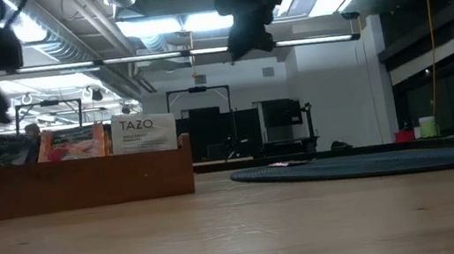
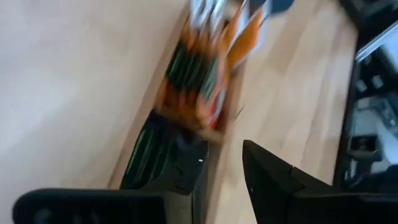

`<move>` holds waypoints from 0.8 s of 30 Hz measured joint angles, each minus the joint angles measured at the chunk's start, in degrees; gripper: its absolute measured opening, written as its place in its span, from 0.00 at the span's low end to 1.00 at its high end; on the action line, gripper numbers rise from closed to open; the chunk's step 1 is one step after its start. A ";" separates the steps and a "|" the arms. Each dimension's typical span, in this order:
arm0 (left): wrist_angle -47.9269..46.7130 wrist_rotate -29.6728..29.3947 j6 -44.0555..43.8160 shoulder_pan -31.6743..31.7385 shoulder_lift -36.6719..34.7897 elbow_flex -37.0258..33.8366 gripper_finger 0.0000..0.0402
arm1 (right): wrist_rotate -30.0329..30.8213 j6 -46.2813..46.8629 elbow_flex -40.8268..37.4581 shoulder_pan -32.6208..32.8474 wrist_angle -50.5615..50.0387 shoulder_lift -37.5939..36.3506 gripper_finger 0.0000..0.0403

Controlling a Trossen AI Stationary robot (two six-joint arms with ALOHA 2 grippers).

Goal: Pick & Place Tea
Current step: Put the purple tea bag into the left section of the wooden organizer

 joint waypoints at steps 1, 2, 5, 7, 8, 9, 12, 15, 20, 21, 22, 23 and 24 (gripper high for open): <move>-0.03 -1.41 1.13 0.00 0.01 1.00 0.24 | 0.08 -0.42 0.00 -0.51 -1.20 0.00 0.30; -0.05 -3.08 2.45 0.00 0.03 2.10 0.24 | 0.23 -0.62 0.00 -1.00 -2.17 0.00 0.30; 0.16 -8.41 6.90 0.20 0.01 5.36 0.23 | 0.30 -1.31 0.00 -2.49 -3.97 0.00 0.30; 0.04 -10.58 9.67 1.17 0.04 7.33 0.23 | 0.30 -2.04 0.00 -3.36 -4.17 0.00 0.30; 0.18 -10.79 10.76 2.13 0.13 8.08 0.23 | 0.30 -2.10 0.00 -3.76 -4.15 0.00 0.30; 0.17 -10.62 11.51 3.35 0.31 8.69 0.23 | 0.30 -2.12 0.00 -4.15 -4.15 0.00 0.30; 0.47 -6.89 12.65 8.49 1.13 9.78 0.23 | 0.30 -2.14 0.00 -4.96 -4.15 0.00 0.30; 4.39 0.82 15.92 14.82 2.85 9.87 0.23 | 0.32 -2.16 0.00 -5.22 -4.20 0.00 0.30; 13.26 10.48 23.20 25.92 7.81 9.90 0.23 | 0.15 -3.19 -1.38 -5.07 -4.44 -0.07 0.30; 14.66 12.07 24.32 28.31 8.88 9.91 0.23 | 0.03 -3.13 -2.32 -5.09 -4.27 -0.14 0.30; 15.91 13.88 25.14 30.78 10.04 9.92 0.23 | -0.14 -2.73 -3.56 -5.13 -3.87 -0.31 0.30; 17.31 16.09 25.76 33.25 11.30 9.92 0.23 | -0.25 -2.07 -4.98 -5.14 -3.10 -0.49 0.30; 18.76 18.38 26.46 35.74 12.61 9.92 0.23 | -0.63 -1.76 -6.36 -5.14 -2.20 -0.70 0.30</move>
